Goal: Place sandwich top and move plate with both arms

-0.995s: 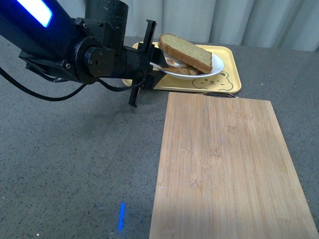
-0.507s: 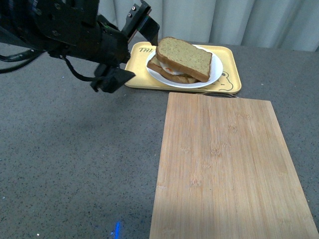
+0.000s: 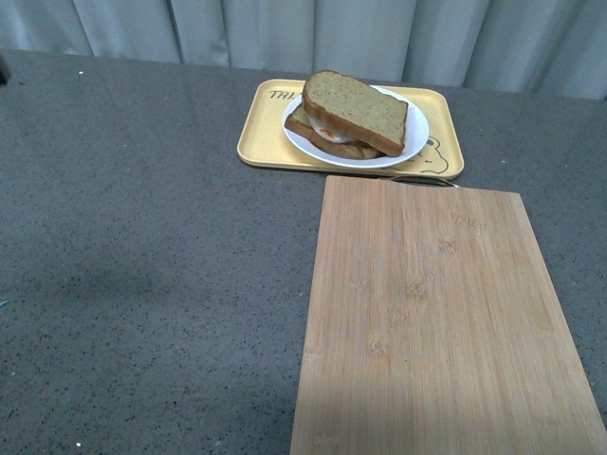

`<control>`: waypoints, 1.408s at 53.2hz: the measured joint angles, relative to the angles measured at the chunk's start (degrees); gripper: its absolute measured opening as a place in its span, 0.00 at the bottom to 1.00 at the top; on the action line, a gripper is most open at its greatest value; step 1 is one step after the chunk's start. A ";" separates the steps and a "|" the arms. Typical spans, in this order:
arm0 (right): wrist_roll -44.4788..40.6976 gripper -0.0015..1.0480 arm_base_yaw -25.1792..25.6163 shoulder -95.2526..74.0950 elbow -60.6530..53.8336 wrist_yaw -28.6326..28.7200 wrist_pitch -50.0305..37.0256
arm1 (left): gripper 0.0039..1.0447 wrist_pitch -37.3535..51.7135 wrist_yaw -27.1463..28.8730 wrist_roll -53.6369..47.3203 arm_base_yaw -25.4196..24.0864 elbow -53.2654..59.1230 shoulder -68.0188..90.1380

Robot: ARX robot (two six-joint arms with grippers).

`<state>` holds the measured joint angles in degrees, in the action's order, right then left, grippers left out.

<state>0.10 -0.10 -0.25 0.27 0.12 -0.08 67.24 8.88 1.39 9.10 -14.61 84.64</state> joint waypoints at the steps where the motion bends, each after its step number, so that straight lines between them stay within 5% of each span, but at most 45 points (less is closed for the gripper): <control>1: 0.02 0.91 0.00 0.00 -0.02 0.00 0.00 | 0.09 -0.79 -0.20 -0.09 -0.26 0.61 -1.33; 3: 0.02 0.91 0.00 0.00 0.00 0.00 0.00 | 0.03 -1.62 -0.66 -0.09 -0.77 1.70 -4.11; 35: 0.02 0.91 0.00 0.00 0.00 -0.02 0.00 | 0.03 -16.74 -8.59 -0.92 -8.83 11.85 -30.49; 75: 0.02 0.91 0.00 0.00 0.00 -0.02 0.00 | 0.03 -41.79 -8.87 -0.92 -8.96 13.55 -59.19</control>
<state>0.12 -0.10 -0.25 0.27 0.10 -0.08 25.45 0.01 0.47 0.14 -1.06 25.45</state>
